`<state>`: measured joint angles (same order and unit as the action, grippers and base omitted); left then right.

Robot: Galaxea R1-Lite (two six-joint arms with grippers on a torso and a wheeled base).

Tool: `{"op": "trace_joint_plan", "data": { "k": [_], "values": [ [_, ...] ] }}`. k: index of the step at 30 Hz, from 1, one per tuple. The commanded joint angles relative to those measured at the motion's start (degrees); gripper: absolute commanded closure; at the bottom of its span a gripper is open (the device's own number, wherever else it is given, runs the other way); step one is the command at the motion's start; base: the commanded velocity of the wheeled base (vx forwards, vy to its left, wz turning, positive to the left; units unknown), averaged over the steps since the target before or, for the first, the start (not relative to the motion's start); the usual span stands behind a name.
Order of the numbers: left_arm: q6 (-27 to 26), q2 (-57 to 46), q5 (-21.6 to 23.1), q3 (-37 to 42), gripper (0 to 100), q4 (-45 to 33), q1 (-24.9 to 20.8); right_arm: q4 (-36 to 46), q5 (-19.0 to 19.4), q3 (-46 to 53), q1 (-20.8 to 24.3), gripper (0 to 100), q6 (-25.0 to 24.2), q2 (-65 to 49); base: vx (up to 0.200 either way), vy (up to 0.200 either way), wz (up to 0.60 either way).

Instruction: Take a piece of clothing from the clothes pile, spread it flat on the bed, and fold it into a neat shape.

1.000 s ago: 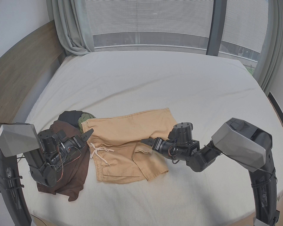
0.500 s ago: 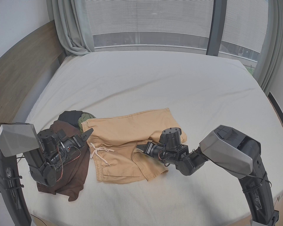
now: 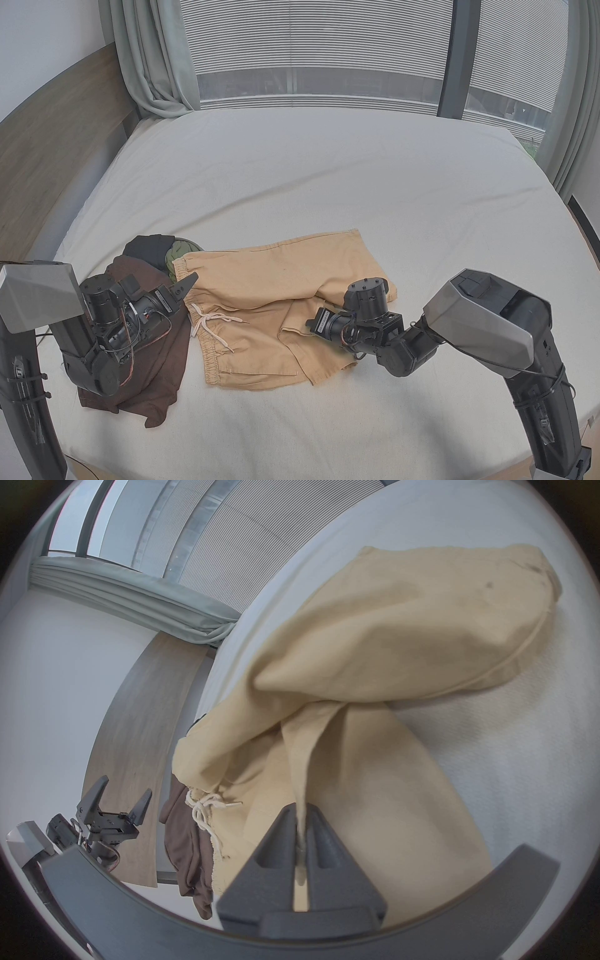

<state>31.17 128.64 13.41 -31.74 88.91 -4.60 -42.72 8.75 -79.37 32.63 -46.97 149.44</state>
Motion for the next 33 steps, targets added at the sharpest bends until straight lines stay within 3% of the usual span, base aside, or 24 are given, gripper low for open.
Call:
{"op": "trace_joint_plan", "data": {
  "k": [1, 7, 15, 26, 33],
  "values": [
    [0.0, 0.1, 0.0, 0.0, 0, 0.0, -0.1, -2.0, -0.2, 6.2, -2.7, 100, 0.2, -4.0, 0.0, 0.0, 0.0],
    [0.0, 0.1, -0.1, 0.0, 0, 0.0, -0.6, -4.0, -0.1, 11.4, -8.7, 100, 0.5, -6.9, 0.0, 0.0, 0.0],
    [0.0, 0.2, -0.1, 0.1, 0, 0.0, -0.7, -3.4, 0.4, 11.2, -14.7, 100, 2.7, -6.5, 0.0, 0.0, 0.0],
    [0.1, 0.1, 0.2, 0.3, 0, 0.0, -0.7, -3.0, 0.8, 7.2, -18.6, 100, 5.7, -5.8, 0.0, 0.0, 0.0],
    [0.2, 0.1, 0.8, 0.4, 0, 0.0, -0.7, 1.7, 1.1, 3.9, -20.9, 100, 8.6, -5.8, 0.0, 0.0, 0.0]
  ]
}}
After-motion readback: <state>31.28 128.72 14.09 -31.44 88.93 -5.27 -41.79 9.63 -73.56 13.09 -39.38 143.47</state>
